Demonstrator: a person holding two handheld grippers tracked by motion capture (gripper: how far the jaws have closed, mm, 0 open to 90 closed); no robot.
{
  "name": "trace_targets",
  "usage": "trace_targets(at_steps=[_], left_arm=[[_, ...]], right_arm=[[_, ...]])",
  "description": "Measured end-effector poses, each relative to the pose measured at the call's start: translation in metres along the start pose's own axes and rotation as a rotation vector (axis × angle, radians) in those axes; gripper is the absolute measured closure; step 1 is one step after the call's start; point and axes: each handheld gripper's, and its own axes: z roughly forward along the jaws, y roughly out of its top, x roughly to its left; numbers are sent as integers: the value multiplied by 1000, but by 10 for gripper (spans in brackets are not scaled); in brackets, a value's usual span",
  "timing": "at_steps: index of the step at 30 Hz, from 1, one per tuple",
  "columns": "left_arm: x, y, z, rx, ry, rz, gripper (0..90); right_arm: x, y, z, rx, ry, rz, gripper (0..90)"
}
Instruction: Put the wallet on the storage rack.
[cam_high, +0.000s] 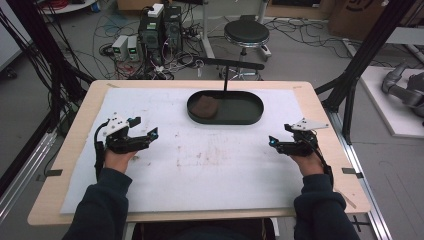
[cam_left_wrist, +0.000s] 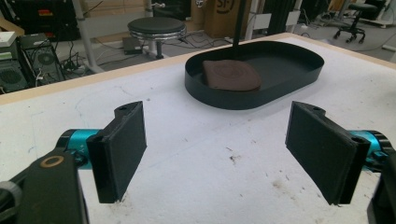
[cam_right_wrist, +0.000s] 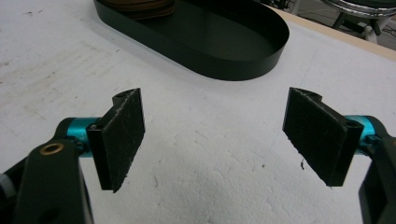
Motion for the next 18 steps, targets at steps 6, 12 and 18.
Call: trace_targets(at_steps=[6, 12, 18], left_arm=[[2, -1, 0, 2, 8, -1, 203], [4, -3, 0, 5, 13, -11, 203], [4, -3, 1, 9, 14, -8, 202]], right_arm=[[0, 0, -1, 2, -5, -7, 212], [-3, -2, -3, 1, -15, -6, 213], [-8, -3, -4, 3, -21, 6, 212]])
